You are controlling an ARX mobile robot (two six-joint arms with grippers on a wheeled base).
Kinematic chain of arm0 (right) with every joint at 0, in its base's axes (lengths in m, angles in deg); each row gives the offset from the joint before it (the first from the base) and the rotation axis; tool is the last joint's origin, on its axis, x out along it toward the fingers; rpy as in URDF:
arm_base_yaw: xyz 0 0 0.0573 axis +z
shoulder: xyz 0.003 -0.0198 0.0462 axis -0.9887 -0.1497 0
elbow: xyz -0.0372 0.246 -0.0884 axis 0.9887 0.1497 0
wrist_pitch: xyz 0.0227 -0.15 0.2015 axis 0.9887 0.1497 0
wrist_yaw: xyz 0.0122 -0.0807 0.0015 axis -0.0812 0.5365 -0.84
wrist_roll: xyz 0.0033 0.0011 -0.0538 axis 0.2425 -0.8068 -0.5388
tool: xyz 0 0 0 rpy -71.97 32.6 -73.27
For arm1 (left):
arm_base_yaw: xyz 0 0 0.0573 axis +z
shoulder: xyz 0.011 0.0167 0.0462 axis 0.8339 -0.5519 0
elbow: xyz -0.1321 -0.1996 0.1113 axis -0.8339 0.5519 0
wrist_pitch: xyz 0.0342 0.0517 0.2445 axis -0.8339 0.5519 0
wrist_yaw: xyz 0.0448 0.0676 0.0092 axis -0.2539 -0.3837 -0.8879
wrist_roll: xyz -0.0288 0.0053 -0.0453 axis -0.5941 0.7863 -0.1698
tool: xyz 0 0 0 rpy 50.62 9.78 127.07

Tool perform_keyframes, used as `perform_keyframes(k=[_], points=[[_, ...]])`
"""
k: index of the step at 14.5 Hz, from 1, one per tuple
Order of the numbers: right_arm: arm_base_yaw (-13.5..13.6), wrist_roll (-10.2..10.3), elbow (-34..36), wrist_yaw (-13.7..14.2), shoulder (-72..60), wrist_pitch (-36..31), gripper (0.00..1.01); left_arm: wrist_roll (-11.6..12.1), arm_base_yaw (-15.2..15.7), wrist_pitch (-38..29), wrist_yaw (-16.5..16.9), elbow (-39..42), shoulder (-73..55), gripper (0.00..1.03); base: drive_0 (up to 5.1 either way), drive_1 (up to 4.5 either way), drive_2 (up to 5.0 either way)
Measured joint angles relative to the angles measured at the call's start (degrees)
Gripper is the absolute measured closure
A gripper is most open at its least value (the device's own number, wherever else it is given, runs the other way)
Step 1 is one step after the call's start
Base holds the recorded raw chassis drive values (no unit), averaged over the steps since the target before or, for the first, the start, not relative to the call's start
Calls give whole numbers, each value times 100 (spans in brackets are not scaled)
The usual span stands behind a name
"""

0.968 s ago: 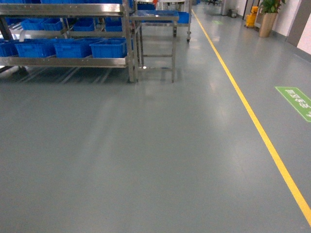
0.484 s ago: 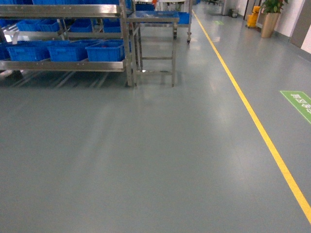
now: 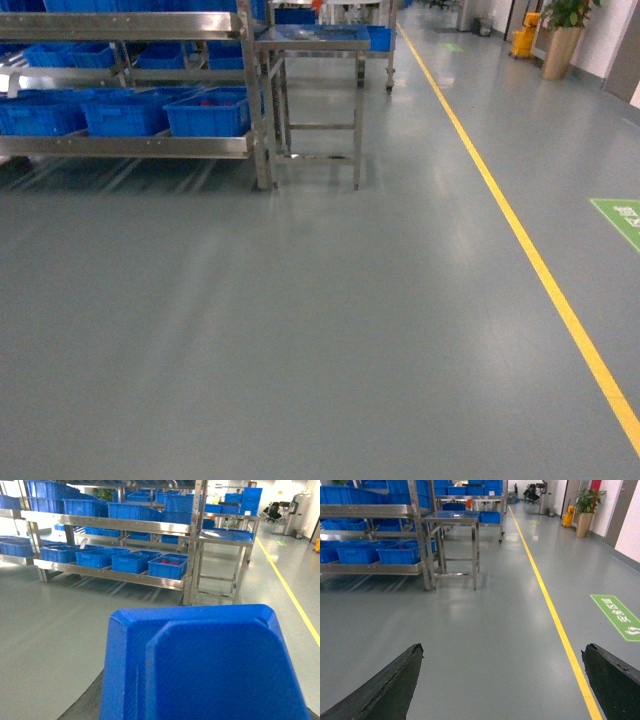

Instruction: Pick blue part to blue bin on bottom shelf

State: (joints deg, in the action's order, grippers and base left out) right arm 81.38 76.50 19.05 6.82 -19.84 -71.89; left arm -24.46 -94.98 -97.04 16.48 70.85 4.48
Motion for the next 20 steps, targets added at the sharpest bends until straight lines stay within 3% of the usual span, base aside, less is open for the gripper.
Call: perform_keyframes(k=[20], points=[[0, 0, 0, 0, 0, -7, 3, -2, -4, 13, 0, -9, -7, 59, -5, 426, -435]])
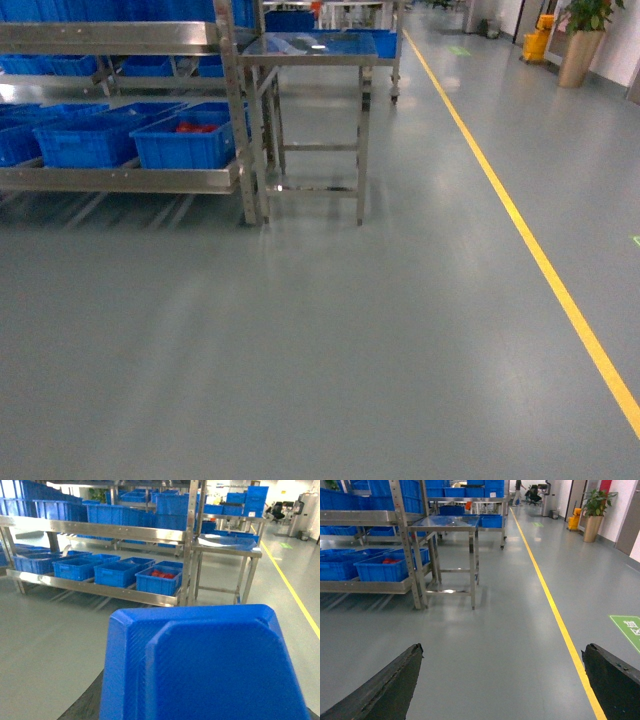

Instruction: Pick blue part to blue bin on bottom shelf

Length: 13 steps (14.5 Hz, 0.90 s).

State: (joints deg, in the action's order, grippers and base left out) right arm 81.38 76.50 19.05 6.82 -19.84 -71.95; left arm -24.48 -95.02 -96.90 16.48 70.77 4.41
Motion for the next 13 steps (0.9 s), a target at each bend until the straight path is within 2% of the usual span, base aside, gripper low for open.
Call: perform_keyframes(k=[13], points=[[0, 2, 0, 0, 0, -13, 3, 0, -2, 0, 0, -2, -7, 59, -1, 429, -431]])
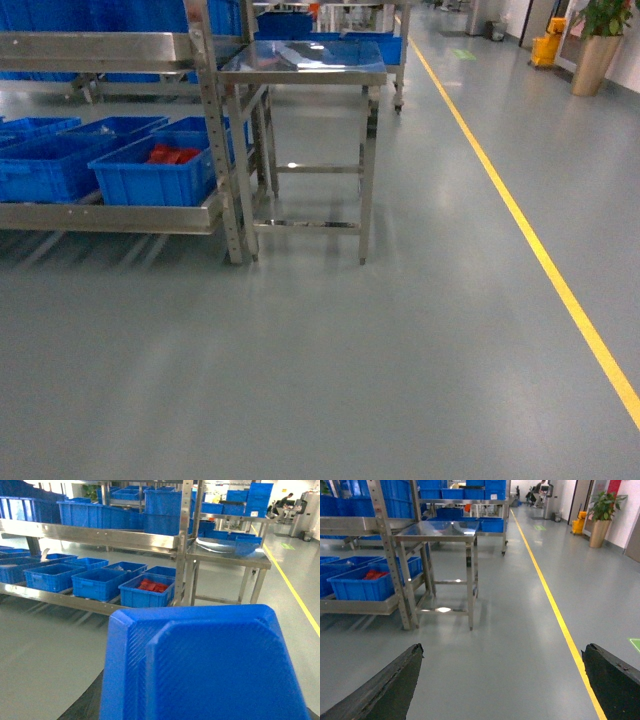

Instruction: Pick blue part to blue bin on bottom shelf

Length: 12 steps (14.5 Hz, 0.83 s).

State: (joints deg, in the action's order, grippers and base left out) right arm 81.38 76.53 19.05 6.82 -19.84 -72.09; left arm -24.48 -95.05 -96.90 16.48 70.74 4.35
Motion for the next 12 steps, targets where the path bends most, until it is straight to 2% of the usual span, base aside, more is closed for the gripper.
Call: perform_keyframes(k=[12], points=[[0, -2, 0, 2, 0, 13, 3, 0, 0, -17, -4, 0, 9, 59, -1, 429, -431]])
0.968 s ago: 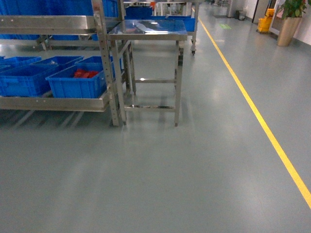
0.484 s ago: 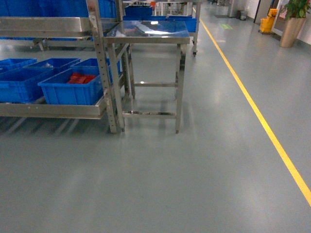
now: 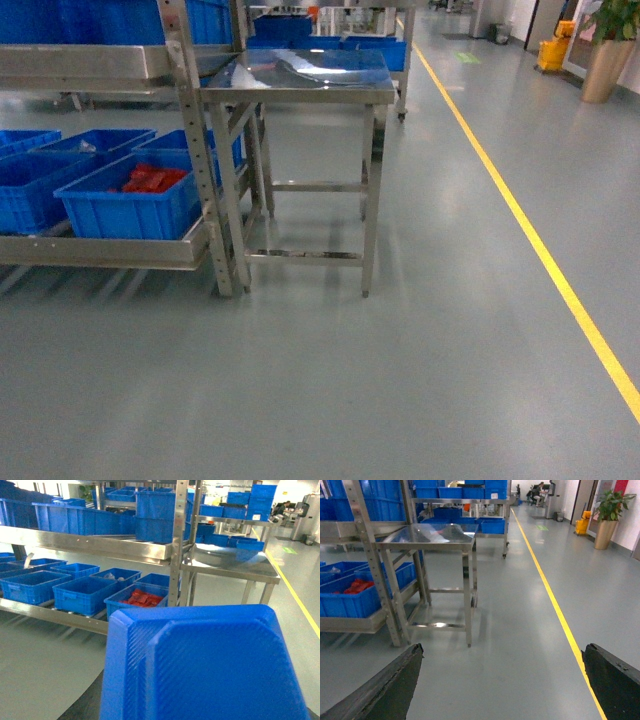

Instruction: Pick blue part to blue bin on bottom shelf

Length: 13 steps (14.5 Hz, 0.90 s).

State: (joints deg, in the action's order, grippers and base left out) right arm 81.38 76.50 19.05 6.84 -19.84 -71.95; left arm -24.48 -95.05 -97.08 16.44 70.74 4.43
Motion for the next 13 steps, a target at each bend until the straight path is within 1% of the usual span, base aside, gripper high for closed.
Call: perform_keyframes(k=[13], points=[[0, 0, 0, 0, 0, -17, 3, 0, 2, 7, 2, 0, -11, 59, -3, 428, -433]])
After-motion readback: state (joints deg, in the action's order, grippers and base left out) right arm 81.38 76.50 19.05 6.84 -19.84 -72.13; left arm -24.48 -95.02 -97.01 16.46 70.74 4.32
